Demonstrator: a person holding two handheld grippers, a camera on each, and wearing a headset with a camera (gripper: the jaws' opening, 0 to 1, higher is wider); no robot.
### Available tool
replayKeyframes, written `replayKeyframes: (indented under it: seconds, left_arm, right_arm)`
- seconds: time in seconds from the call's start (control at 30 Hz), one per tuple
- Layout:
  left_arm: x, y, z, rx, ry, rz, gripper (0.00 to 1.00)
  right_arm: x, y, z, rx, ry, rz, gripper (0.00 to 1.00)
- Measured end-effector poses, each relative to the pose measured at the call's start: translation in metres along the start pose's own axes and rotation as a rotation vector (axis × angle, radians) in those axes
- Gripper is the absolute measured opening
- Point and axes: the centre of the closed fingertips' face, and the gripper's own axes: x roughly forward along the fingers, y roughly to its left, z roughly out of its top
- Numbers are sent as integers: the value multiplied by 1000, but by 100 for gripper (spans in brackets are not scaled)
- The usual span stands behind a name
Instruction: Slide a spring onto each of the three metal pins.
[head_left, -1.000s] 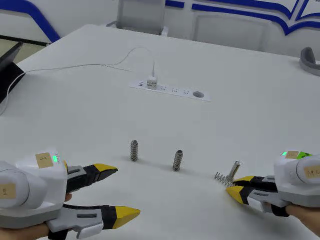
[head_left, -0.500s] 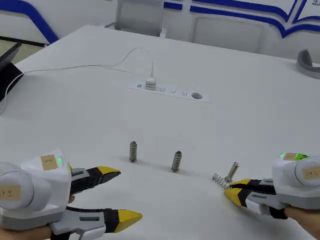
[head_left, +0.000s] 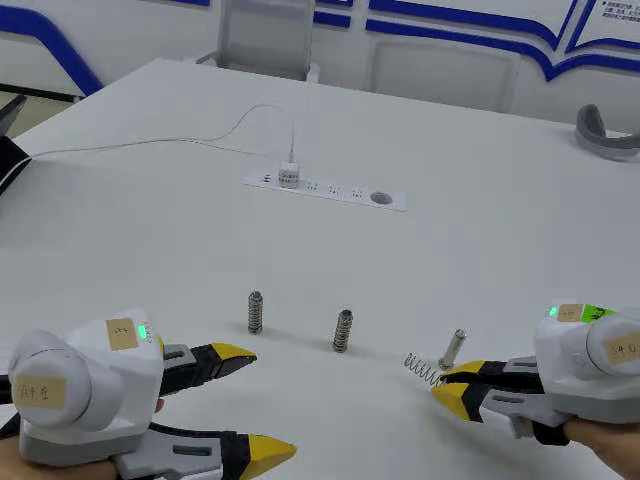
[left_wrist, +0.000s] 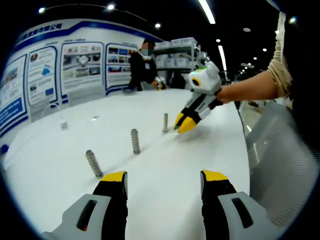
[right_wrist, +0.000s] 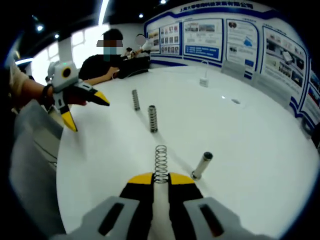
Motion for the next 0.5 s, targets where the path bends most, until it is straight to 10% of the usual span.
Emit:
replayKeyframes:
  seconds: [0.5]
  left_arm:
    - [19, -8, 14, 62, 1, -62, 59]
  right_arm:
    - [-3, 30, 24, -87, -3, 94, 12]
